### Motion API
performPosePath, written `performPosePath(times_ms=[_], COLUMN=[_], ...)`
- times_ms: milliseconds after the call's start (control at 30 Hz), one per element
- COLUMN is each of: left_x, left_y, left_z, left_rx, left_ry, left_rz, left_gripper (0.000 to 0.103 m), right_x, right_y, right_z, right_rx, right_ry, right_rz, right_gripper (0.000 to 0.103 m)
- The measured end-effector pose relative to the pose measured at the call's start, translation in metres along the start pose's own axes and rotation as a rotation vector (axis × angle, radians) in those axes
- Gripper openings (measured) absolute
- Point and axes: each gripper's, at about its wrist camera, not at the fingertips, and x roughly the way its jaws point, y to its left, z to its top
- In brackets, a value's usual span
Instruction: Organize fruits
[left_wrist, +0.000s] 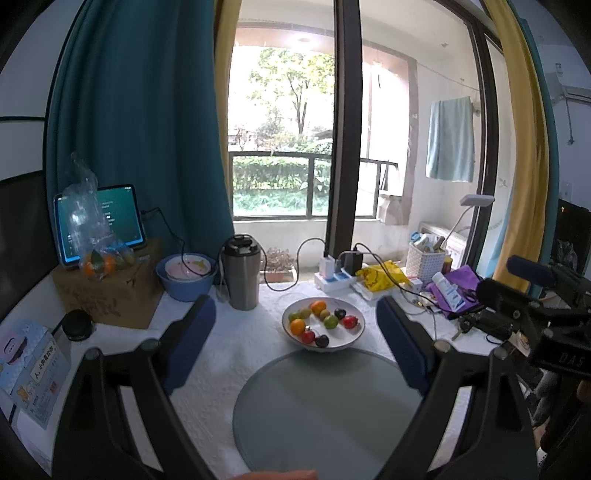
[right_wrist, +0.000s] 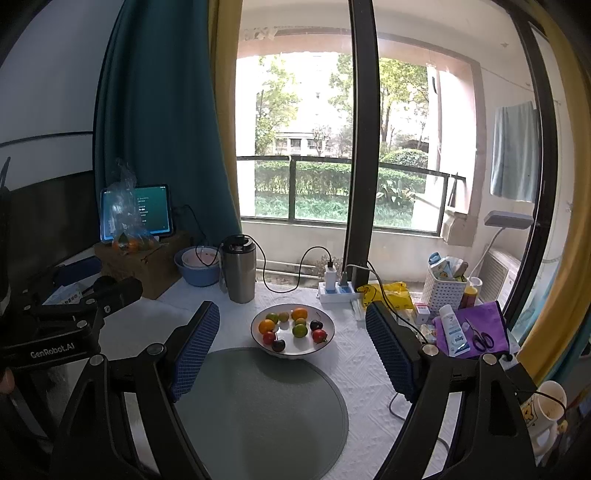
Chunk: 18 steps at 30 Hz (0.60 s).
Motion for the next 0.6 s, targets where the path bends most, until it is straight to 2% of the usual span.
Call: performPosePath(times_ms=[600], left_x=[-0.0018], left_y=[-0.0064], left_z=[-0.0006], left_rx=[0.030], left_ry=[-0.011], left_rz=[-0.006], left_gripper=[0.090], right_x=[-0.0012], right_y=[-0.0006], right_z=[-0.0031], right_rx=[0.005], right_ry=[-0.001], right_rz=[-0.006], right_gripper=[0.084])
